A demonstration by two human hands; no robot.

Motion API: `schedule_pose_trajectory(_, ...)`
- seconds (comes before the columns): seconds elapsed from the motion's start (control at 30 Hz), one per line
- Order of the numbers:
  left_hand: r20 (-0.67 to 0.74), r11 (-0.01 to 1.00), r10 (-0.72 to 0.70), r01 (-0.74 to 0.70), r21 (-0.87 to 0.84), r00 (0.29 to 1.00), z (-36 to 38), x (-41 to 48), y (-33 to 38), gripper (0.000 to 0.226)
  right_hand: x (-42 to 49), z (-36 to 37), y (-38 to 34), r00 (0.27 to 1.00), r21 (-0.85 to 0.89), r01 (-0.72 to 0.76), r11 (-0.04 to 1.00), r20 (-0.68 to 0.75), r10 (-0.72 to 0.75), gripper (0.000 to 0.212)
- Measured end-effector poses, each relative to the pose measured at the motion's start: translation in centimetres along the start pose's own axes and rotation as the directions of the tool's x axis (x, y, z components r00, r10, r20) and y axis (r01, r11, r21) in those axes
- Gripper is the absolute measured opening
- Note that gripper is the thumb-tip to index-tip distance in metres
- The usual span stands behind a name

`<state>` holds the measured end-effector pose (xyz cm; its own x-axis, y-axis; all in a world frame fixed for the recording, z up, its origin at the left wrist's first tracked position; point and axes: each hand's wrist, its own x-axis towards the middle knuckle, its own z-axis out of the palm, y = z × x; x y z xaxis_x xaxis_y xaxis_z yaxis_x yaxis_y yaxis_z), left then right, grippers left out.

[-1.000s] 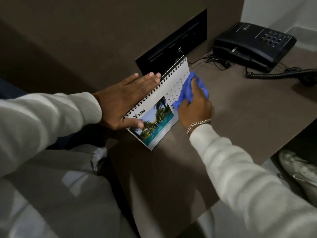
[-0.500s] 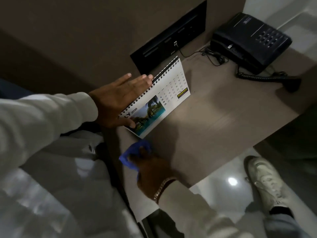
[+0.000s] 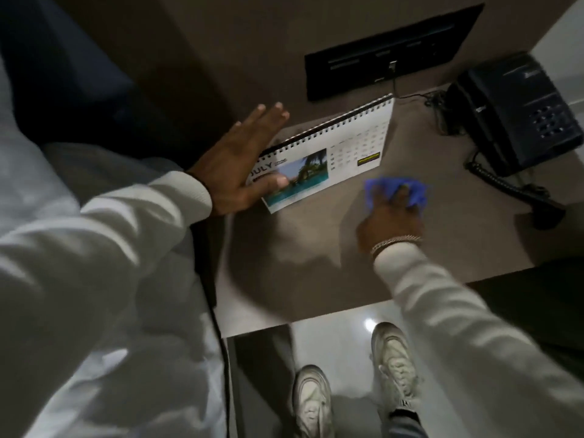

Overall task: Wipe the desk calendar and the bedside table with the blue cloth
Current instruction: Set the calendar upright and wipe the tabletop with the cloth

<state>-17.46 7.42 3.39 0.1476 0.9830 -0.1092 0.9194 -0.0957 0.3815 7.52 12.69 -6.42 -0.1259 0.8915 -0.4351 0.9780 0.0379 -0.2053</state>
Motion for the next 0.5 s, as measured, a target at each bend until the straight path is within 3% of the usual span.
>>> schedule_pose_trajectory(0.07,-0.012,0.997,-0.051,0.05,-0.061,0.999,0.1,-0.5,0.2,0.084,-3.9,2.0,-3.8,0.986,-0.077,0.167,0.983,0.009,-0.166,0.066)
schedule_pose_trajectory(0.17,-0.127,0.977,-0.161,0.14,-0.161,0.979,0.6,-0.8,0.3,0.072,-9.6,4.6,-9.5,0.871,-0.128,0.475,0.871,-0.076,-0.486,0.052)
schedule_pose_trajectory(0.23,-0.259,0.903,-0.365,0.272,-0.333,0.894,1.2,-1.5,0.9,0.067,-11.9,6.3,-12.6,0.752,-0.011,0.633,0.774,0.247,-0.612,0.052)
schedule_pose_trajectory(0.3,-0.316,0.745,-0.604,0.377,-0.55,0.732,1.9,-2.6,1.5,0.063,-12.8,7.1,-13.4,0.622,-0.027,0.721,0.692,0.466,-0.63,0.05)
schedule_pose_trajectory(0.37,-0.291,0.62,-0.724,0.406,-0.671,0.625,2.5,-4.1,2.2,0.062,-12.8,6.7,-11.1,0.531,-0.049,0.807,0.589,0.499,-0.685,0.045)
schedule_pose_trajectory(0.43,-0.243,0.562,-0.764,0.433,-0.705,0.597,3.2,-5.3,3.1,0.062,-11.9,4.6,-6.2,0.38,-0.002,0.901,0.433,0.482,-0.789,0.054)
schedule_pose_trajectory(0.5,-0.206,0.515,-0.795,0.455,-0.726,0.571,3.9,-6.0,3.9,0.058,-9.9,1.5,-0.5,0.326,-0.056,0.943,0.329,0.366,-0.872,0.046)
